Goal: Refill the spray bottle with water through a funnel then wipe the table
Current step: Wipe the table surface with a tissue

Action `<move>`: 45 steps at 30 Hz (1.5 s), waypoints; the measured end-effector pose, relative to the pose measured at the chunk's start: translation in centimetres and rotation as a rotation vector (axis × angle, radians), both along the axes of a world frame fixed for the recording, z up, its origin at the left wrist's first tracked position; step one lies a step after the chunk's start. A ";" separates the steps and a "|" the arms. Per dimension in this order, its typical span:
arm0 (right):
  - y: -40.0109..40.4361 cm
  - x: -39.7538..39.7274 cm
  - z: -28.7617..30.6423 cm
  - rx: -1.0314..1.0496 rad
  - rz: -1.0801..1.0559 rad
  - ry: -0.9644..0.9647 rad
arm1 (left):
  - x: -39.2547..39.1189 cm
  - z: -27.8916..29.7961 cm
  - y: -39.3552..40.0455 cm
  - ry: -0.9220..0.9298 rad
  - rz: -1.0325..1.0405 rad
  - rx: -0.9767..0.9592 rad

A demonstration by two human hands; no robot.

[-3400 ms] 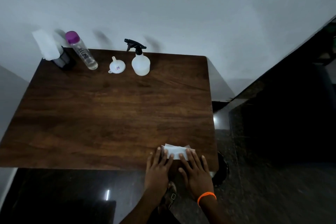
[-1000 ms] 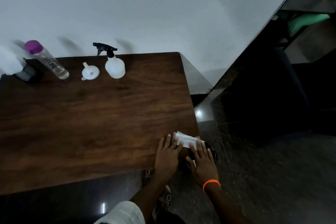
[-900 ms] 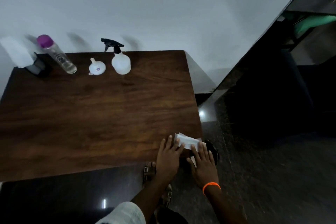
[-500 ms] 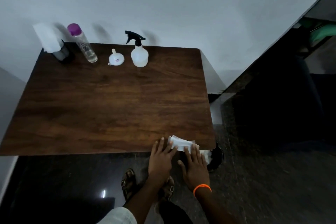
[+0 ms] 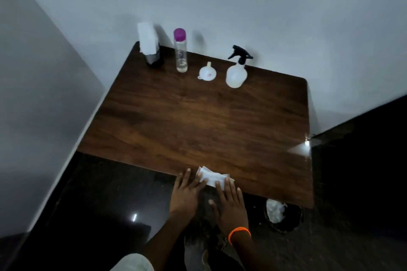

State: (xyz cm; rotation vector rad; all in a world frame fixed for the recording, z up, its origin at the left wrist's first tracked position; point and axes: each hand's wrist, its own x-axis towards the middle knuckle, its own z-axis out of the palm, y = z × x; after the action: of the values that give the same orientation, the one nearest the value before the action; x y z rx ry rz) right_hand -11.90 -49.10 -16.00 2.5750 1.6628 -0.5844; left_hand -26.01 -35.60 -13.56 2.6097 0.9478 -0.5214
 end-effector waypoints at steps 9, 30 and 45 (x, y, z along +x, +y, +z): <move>8.5 -6.6 -0.4 0.024 0.189 0.014 | -9.1 0.9 6.6 -0.028 0.152 0.001; 29.8 -18.4 -0.8 0.070 0.569 0.091 | -24.4 0.3 20.0 -0.081 0.602 0.105; 35.9 -11.2 -1.2 0.094 0.358 0.017 | -14.9 0.7 28.2 -0.115 0.498 0.011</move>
State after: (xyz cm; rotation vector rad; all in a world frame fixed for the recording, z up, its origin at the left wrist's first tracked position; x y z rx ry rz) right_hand -23.14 -13.17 -17.15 2.2454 2.1340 -0.5155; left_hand -40.87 -7.39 -12.83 2.2573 1.4925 -0.2329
